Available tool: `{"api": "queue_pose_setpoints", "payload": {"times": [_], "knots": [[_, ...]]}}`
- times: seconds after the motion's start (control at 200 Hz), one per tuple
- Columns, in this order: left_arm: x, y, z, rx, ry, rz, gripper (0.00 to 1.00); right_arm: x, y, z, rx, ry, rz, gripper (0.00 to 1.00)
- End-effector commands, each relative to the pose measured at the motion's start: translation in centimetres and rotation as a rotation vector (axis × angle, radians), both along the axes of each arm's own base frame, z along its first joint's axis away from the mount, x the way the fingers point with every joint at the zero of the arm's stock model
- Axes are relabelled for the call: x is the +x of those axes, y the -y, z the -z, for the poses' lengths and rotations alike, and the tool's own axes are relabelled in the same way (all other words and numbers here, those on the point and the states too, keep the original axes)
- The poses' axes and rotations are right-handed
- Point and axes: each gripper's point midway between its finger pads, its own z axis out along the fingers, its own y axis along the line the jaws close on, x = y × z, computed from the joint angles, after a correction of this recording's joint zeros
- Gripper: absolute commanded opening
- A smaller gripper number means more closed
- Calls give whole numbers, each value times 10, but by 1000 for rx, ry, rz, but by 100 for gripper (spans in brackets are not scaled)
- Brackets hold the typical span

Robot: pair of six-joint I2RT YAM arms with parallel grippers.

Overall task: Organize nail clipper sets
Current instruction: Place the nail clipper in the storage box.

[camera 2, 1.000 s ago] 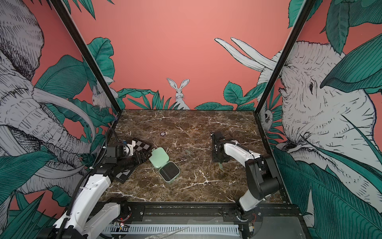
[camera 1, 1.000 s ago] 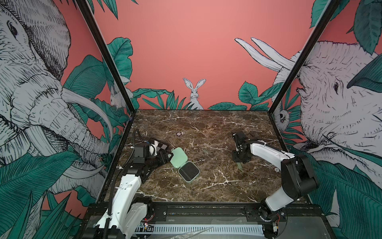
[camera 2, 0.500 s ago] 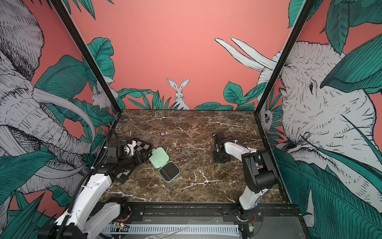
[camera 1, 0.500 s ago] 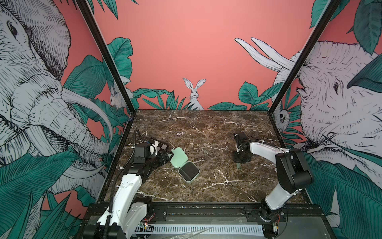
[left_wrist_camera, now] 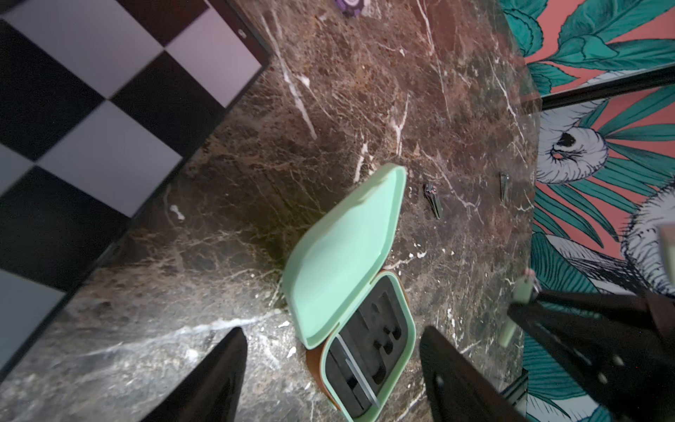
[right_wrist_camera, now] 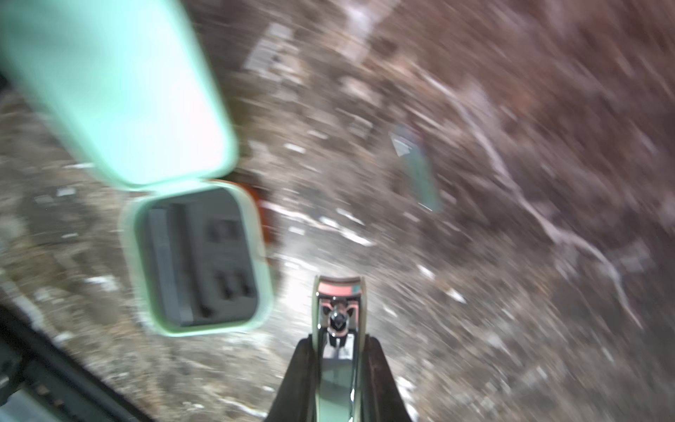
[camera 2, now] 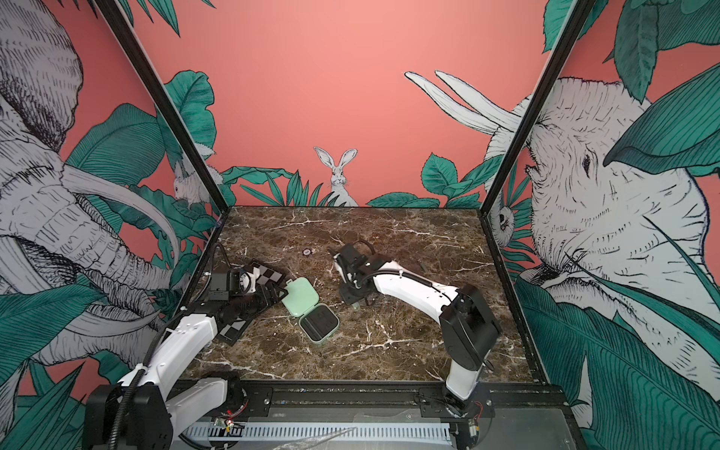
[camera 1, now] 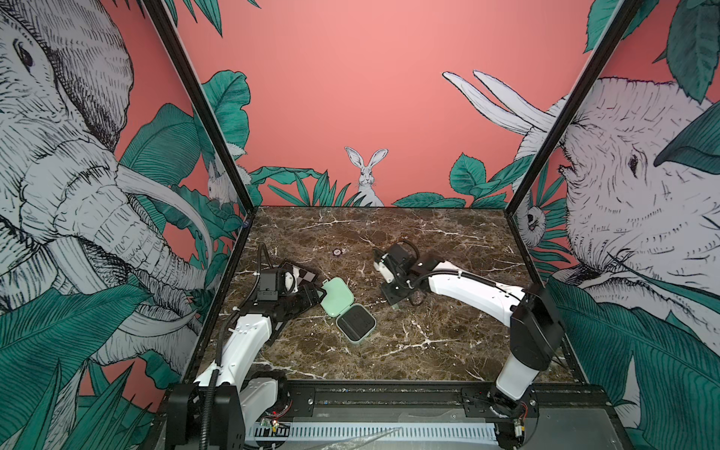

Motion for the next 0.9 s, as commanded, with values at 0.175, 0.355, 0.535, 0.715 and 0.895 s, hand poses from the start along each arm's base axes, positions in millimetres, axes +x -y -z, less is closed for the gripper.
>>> {"api": "queue_pose_setpoints", "payload": {"times": [0.175,0.355,0.535,0.715,0.895], "knots": [[1,-16,3,11,18,-26,77,-36,-54,31,-146,-64,-231,1],[-5,-17,9,0,11,-37,77,-42,-81,41,-154,-69,-251,1],[-8,-17,10,-3,10,-35,77,-42,-87,50,-163,-71,-219,1],[-9,-16,9,-4,12,-32,77,-42,-87,55,-157,-75,-183,1],[-9,-16,9,-7,12,-30,77,-42,-87,60,-148,-84,-129,2]]}}
